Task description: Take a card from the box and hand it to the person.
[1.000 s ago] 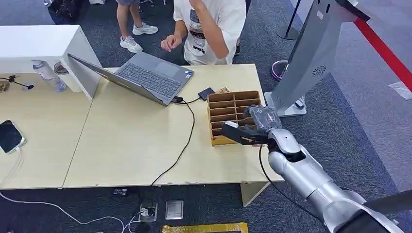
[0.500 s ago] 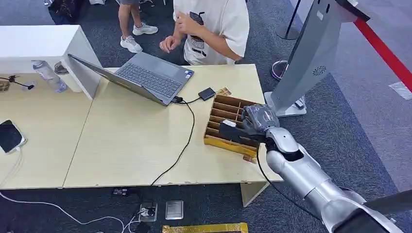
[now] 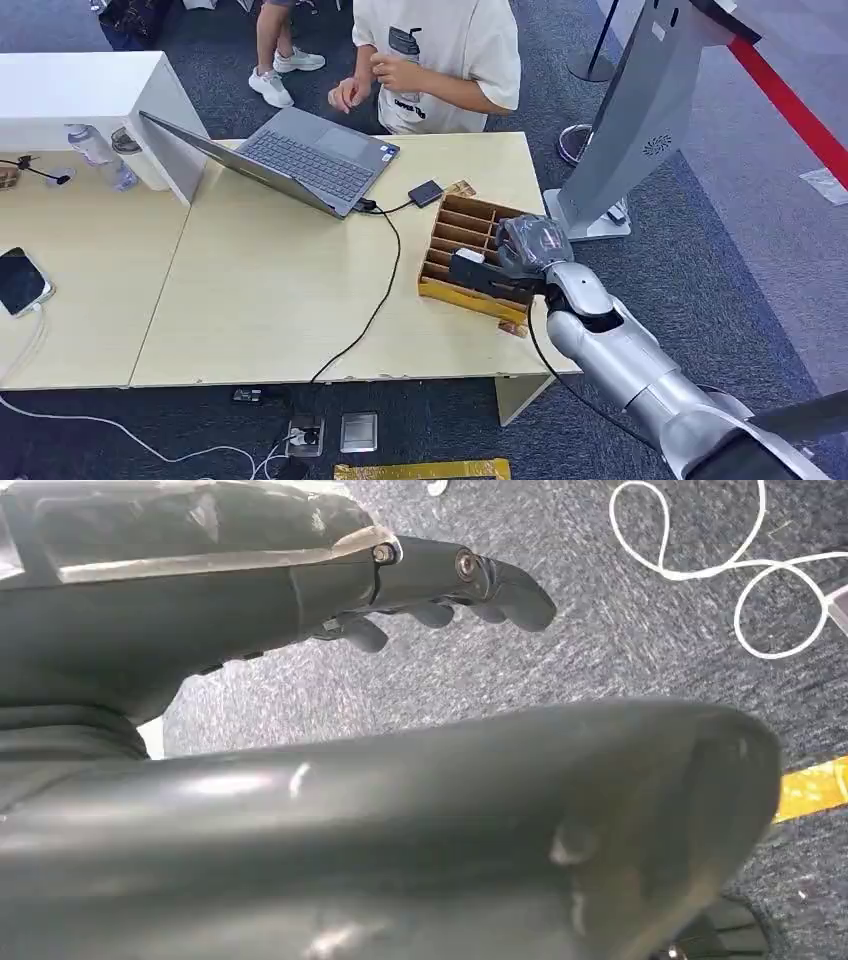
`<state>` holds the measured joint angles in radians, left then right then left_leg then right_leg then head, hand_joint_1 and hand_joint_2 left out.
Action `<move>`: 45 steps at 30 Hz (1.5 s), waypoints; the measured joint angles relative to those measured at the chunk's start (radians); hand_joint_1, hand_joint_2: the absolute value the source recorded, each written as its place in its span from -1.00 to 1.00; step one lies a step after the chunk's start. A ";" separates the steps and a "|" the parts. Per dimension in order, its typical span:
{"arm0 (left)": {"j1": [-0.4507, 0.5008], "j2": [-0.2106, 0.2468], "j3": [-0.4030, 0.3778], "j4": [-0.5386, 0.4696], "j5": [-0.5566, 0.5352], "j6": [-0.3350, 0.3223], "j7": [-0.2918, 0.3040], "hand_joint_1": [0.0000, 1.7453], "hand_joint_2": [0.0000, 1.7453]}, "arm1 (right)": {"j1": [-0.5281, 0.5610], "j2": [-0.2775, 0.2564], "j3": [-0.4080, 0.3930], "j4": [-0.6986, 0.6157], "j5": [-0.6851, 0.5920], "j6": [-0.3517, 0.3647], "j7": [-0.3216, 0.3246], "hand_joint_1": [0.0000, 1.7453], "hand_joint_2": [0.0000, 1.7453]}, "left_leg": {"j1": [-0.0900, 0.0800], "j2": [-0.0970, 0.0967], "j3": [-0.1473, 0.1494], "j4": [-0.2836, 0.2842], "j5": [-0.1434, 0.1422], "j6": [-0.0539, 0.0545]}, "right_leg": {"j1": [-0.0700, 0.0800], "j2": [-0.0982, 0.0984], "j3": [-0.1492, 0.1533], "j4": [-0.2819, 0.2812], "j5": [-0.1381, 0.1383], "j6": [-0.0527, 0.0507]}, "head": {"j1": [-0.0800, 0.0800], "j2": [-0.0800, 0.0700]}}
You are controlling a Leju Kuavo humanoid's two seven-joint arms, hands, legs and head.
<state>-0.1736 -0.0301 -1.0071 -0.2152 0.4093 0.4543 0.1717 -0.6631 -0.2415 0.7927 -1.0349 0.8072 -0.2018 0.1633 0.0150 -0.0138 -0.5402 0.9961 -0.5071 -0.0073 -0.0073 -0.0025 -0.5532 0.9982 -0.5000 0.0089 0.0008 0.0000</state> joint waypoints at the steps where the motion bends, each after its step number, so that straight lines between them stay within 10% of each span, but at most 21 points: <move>1: 0.000 0.000 0.000 0.000 0.001 0.000 0.000 -1.00 -1.00 | -0.001 0.001 0.002 0.001 0.000 0.000 -0.001 1.00 1.00 | 0.000 0.000 0.000 0.000 0.000 0.000 | 0.000 0.000 0.000 0.000 0.000 0.000 | 0.000 0.000; 45: -0.011 -0.001 -0.017 0.000 -0.012 -0.006 0.005 -1.00 -1.00 | -0.134 -0.097 -0.023 -0.231 0.052 0.016 0.108 1.00 1.00 | 0.000 0.000 0.000 0.000 0.000 0.000 | 0.000 0.000 0.000 0.000 0.000 0.000 | 0.000 0.000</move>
<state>-0.1843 -0.0313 -1.0243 -0.2152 0.3975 0.4482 0.1770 -0.7968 -0.3388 0.7694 -1.2657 0.8591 -0.1861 0.2709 0.0150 -0.0139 -0.5402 0.9964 -0.5070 -0.0073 -0.0073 -0.0024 -0.5532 0.9985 -0.4996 0.0093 0.0008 0.0004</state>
